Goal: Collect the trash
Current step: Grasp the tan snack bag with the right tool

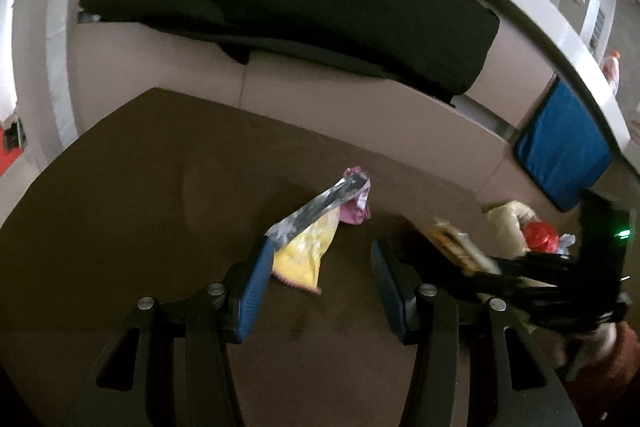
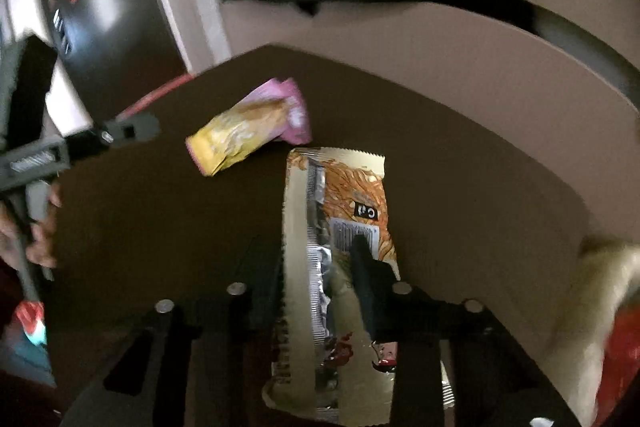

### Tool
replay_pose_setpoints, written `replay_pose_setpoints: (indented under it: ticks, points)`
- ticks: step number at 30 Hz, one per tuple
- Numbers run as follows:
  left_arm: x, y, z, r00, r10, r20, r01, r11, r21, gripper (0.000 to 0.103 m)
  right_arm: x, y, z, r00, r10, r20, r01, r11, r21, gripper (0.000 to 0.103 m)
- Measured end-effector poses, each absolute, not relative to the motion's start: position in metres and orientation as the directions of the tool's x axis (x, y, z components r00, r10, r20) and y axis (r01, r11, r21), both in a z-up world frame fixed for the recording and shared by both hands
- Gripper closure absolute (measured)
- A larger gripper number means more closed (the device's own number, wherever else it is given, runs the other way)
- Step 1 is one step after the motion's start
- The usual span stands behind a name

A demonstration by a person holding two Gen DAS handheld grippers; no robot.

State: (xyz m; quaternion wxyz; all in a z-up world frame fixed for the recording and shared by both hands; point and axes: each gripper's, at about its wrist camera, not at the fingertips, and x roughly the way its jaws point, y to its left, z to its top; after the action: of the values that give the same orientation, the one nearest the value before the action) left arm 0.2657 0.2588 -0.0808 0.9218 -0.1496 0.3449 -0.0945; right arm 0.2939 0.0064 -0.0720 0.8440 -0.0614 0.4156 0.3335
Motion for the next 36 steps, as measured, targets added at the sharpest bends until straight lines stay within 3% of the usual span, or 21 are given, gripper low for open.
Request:
replay_pose_setpoints:
  ticks: [5, 13, 19, 24, 27, 31, 36]
  points:
    - [0.297, 0.25, -0.091, 0.729, -0.229, -0.645, 0.034, 0.953, -0.3, 0.051, 0.282, -0.034, -0.061, 0.427, 0.561, -0.709, -0.555, 0.782, 0.285, 0.075]
    - [0.319, 0.235, -0.107, 0.69, -0.174, -0.703, -0.004, 0.97, -0.244, 0.051, 0.256, -0.032, -0.076, 0.425, 0.532, -0.733, -0.58, 0.781, 0.23, 0.075]
    - [0.301, 0.209, -0.109, 0.613, -0.291, -0.734, 0.114, 0.952, -0.283, 0.051, 0.249, -0.019, -0.083, 0.423, 0.512, -0.747, -0.609, 0.771, 0.184, 0.068]
    - [0.277, 0.21, -0.088, 0.682, -0.331, -0.653, 0.165, 0.939, -0.303, 0.051, 0.245, -0.017, -0.087, 0.443, 0.478, -0.758, -0.604, 0.785, 0.141, 0.056]
    - [0.282, 0.226, -0.081, 0.738, -0.256, -0.625, 0.075, 0.951, -0.301, 0.051, 0.239, -0.016, -0.089, 0.459, 0.464, -0.757, -0.623, 0.776, 0.098, 0.052]
    - [0.308, 0.242, -0.097, 0.699, -0.265, -0.664, -0.06, 0.904, -0.423, 0.051, 0.238, -0.012, -0.096, 0.475, 0.441, -0.761, -0.622, 0.781, 0.065, 0.049]
    - [0.332, 0.223, -0.115, 0.666, -0.193, -0.721, -0.105, 0.932, -0.347, 0.051, 0.24, -0.013, -0.099, 0.491, 0.431, -0.758, -0.604, 0.794, 0.06, 0.049]
